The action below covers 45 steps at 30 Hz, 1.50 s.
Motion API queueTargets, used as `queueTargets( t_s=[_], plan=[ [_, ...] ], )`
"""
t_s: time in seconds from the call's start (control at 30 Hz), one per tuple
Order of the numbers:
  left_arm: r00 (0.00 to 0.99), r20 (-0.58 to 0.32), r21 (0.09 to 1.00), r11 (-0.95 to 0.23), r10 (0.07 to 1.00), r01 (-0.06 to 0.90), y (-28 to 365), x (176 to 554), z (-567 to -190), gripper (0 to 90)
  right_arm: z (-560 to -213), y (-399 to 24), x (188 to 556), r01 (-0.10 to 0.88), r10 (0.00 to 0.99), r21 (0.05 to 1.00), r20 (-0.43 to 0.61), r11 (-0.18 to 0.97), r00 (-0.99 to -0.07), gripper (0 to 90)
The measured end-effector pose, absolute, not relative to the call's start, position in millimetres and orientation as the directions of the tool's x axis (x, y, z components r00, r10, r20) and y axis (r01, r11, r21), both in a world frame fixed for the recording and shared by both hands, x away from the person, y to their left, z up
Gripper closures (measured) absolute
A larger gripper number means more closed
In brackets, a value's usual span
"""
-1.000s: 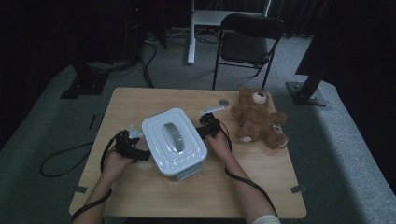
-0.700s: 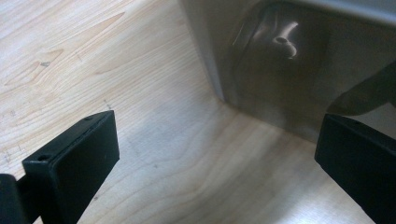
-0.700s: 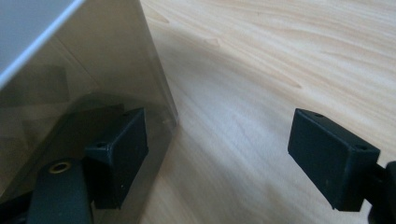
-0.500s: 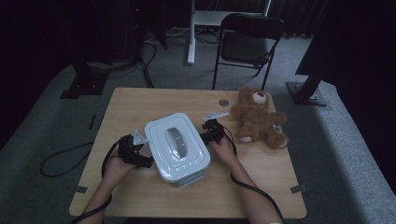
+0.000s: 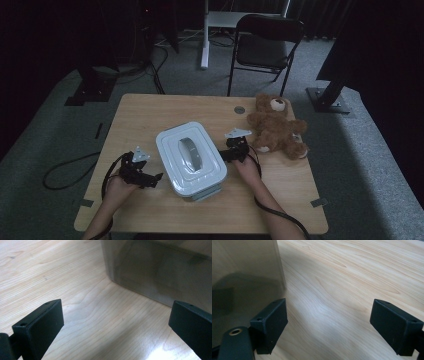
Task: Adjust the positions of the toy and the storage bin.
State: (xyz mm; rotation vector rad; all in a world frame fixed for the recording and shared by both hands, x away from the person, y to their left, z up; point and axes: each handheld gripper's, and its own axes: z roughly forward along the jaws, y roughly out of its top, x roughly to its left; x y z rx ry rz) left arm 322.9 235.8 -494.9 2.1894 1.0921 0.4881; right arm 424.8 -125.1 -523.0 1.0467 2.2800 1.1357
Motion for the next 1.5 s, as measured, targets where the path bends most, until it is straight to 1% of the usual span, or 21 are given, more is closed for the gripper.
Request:
queueTargets(
  t_s=[0.07, 0.13, 0.3, 0.4, 0.47, 0.6, 0.8, 0.9, 1.03, 1.13, 1.33, 1.5],
  plan=[
    [0.578, 0.044, 0.689, -0.443, 0.815, 0.573, 240, 320, -491, 0.6, -526, -127, 419, 0.448, 0.778, 0.802, -0.034, 0.396, -0.627, 13.7],
    [0.568, 0.058, 0.695, -0.442, 0.821, 0.568, 244, 317, -487, 0.6, -529, -130, 414, 0.449, 0.775, 0.802, -0.028, 0.394, -0.631, 13.7],
    [0.567, 0.056, 0.709, -0.432, 0.822, 0.557, 245, 310, -476, 0.6, -536, -136, 400, 0.448, 0.764, 0.798, -0.025, 0.404, -0.645, 13.7],
    [0.557, 0.066, 0.719, -0.426, 0.828, 0.549, 242, 307, -470, 0.6, -540, -141, 392, 0.435, 0.770, 0.797, -0.058, 0.419, -0.636, 13.7],
    [0.561, 0.069, 0.726, -0.427, 0.825, 0.539, 239, 306, -465, 0.7, -541, -147, 388, 0.447, 0.770, 0.796, -0.037, 0.408, -0.637, 13.7],
    [0.574, 0.083, 0.739, -0.437, 0.815, 0.513, 231, 302, -456, 0.6, -542, -158, 380, 0.450, 0.768, 0.793, -0.034, 0.411, -0.640, 13.7],
    [0.601, 0.099, 0.758, -0.452, 0.793, 0.471, 218, 297, -439, 0.7, -541, -184, 366, 0.471, 0.785, 0.801, 0.002, 0.370, -0.620, 13.7],
    [0.604, 0.090, 0.763, -0.444, 0.792, 0.469, 211, 296, -432, 0.6, -542, -196, 359, 0.476, 0.791, 0.797, -0.004, 0.372, -0.612, 13.7],
    [0.631, 0.063, 0.760, -0.447, 0.773, 0.472, 202, 296, -426, 0.6, -542, -214, 349, 0.487, 0.803, 0.801, 0.013, 0.348, -0.596, 13.7],
    [0.643, 0.054, 0.772, -0.440, 0.764, 0.458, 195, 297, -423, 0.6, -543, -225, 343, 0.500, 0.807, 0.793, 0.019, 0.347, -0.590, 13.7],
    [0.667, 0.069, 0.777, -0.459, 0.742, 0.431, 182, 300, -420, 0.6, -546, -242, 332, 0.514, 0.823, 0.785, 0.010, 0.345, -0.568, 13.7],
    [0.693, 0.061, 0.758, -0.485, 0.718, 0.437, 168, 304, -418, 0.6, -547, -258, 323, 0.522, 0.840, 0.788, 0.009, 0.328, -0.542, 13.7]
  ],
)
